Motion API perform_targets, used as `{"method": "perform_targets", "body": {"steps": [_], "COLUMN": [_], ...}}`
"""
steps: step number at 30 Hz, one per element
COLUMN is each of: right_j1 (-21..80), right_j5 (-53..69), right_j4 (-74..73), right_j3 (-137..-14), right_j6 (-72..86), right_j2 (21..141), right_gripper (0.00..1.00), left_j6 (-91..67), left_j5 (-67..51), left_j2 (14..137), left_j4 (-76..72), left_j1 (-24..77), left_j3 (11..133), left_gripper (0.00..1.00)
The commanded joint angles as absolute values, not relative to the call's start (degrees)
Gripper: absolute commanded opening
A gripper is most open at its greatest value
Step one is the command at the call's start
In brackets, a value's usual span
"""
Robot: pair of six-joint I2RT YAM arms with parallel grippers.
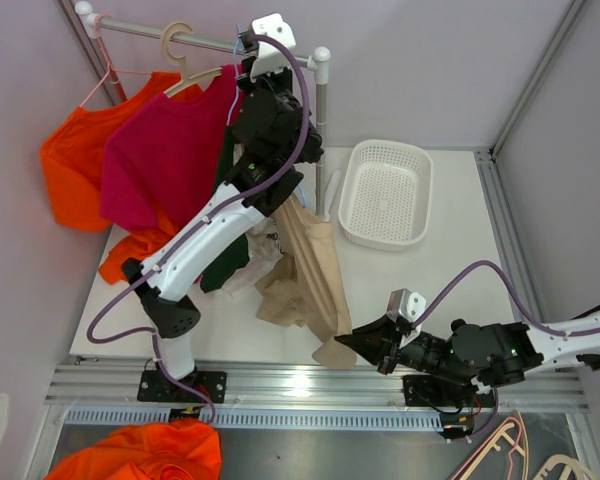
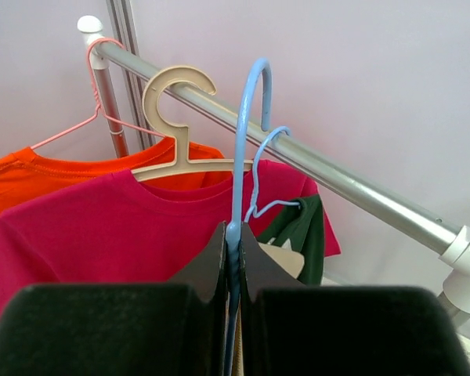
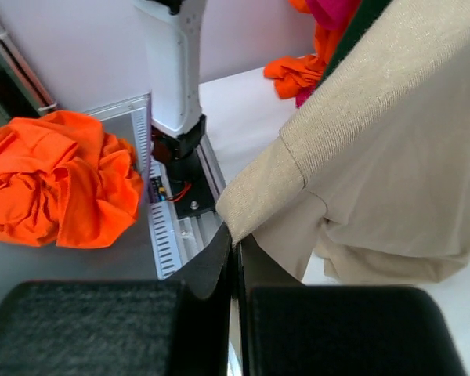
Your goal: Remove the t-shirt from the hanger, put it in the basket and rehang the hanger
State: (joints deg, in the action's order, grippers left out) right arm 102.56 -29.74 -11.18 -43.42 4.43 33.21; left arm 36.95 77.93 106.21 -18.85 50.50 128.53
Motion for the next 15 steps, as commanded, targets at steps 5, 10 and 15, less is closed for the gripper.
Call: {"method": "perform_targets", "body": {"steps": [5, 10, 15], "right_j1": [101.9, 86.5, 74.1], "right_j5": [-42.0, -32.0, -24.8], "right_j4": [-10.0, -7.2, -5.4], "right_j3": [-45.2, -49.4, -52.2], "right_j6": [3.4, 3.7, 5.8], "right_j2": [39.6, 45.2, 49.7], "right_gripper": [0.00, 0.00, 0.00], "left_j6": [11.3, -9.2, -15.1], "left_j5": [67.2, 57.3, 47.0], "left_j2": [95.4, 87.7, 81.1], "left_j4": [12.6, 33.3, 44.5], "left_j1": [54.3, 61.3, 64.8], "left_j3": [131.7, 130.3, 124.7], "left_gripper": [0.01, 0.01, 0.01]}}
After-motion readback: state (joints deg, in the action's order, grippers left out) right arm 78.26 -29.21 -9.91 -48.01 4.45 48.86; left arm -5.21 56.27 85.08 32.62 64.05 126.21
